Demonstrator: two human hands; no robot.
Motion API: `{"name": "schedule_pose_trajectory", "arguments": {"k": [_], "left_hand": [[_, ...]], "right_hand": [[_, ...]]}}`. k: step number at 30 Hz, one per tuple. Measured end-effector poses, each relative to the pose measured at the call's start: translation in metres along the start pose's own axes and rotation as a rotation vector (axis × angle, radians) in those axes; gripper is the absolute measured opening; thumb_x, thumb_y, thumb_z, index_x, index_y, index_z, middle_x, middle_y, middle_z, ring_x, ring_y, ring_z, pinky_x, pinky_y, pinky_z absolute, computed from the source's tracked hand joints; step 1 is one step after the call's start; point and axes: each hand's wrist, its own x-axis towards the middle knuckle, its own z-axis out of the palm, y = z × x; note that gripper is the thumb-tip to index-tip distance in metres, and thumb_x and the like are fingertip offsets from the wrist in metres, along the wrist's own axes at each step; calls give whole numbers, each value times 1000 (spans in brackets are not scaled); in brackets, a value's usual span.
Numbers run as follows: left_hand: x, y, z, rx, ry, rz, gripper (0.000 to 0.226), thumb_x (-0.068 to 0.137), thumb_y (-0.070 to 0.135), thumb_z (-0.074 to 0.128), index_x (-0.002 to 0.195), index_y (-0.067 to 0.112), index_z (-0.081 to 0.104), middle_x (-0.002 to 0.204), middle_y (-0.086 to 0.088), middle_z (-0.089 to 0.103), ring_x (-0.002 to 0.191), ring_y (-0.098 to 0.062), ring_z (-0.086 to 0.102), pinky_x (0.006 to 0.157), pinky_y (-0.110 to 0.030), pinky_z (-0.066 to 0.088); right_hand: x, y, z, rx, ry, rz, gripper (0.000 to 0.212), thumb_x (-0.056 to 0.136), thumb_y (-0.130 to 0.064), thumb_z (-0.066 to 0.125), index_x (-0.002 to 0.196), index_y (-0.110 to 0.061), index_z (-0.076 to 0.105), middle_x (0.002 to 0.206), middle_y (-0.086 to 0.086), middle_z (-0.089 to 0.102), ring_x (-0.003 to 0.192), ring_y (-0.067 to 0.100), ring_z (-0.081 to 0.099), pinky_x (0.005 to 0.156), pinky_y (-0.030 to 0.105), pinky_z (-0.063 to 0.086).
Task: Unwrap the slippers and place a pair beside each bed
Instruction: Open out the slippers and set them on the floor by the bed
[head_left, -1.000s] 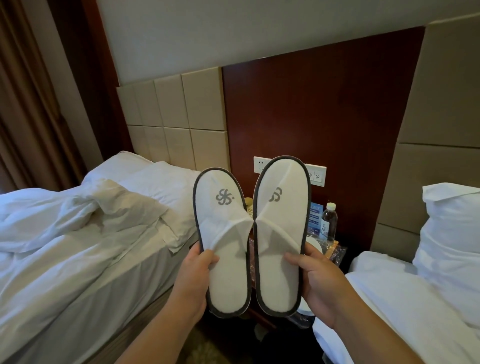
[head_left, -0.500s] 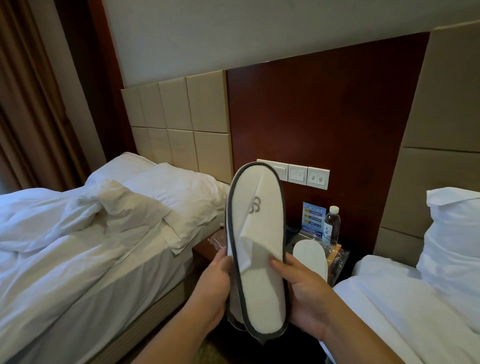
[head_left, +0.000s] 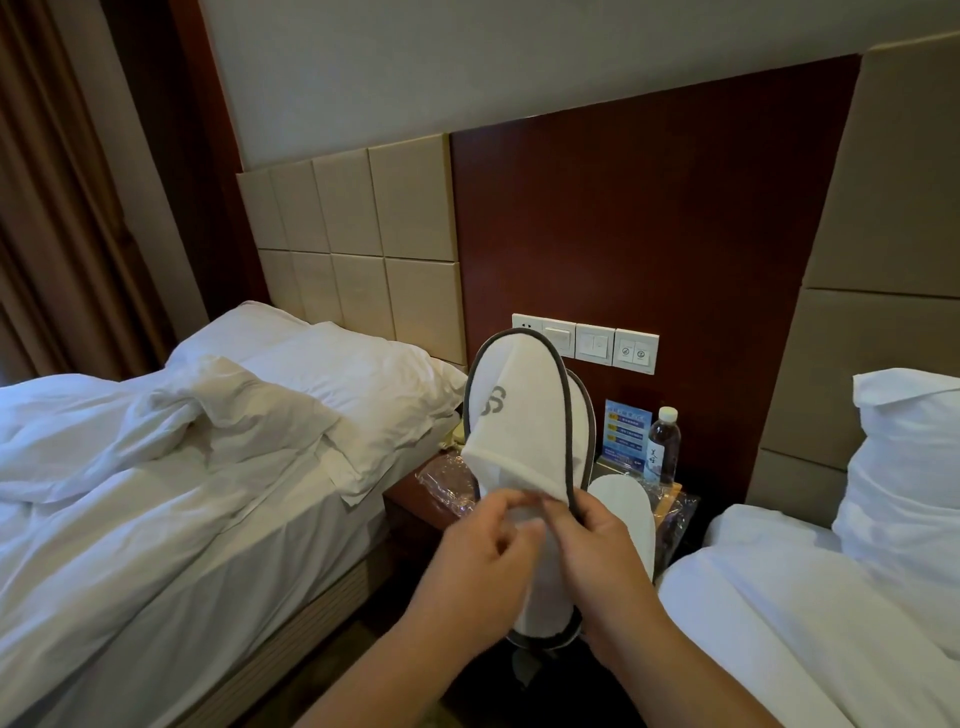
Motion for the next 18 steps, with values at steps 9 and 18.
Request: {"name": "schedule_pose_trajectory", "arguments": {"k": [9, 18], "left_hand": [[19, 15, -7, -220, 280, -31, 39, 94, 1, 45, 129, 16, 53, 103, 0, 69, 81, 0, 68, 63, -13, 56], [12, 11, -9, 26, 345, 335, 53, 87, -4, 58, 131, 25, 50, 112, 15, 58, 109, 12, 54, 89, -4, 45]], "right_hand": [[-12, 2, 14, -241, 12, -169, 11, 91, -36, 60, 83, -40, 66, 79, -25, 69, 76, -11, 60, 56, 9, 42], [-11, 0, 25, -283, 36, -246, 28, 86, -21, 56, 61, -30, 62, 57, -16, 61, 52, -3, 54, 44, 10, 38]]}}
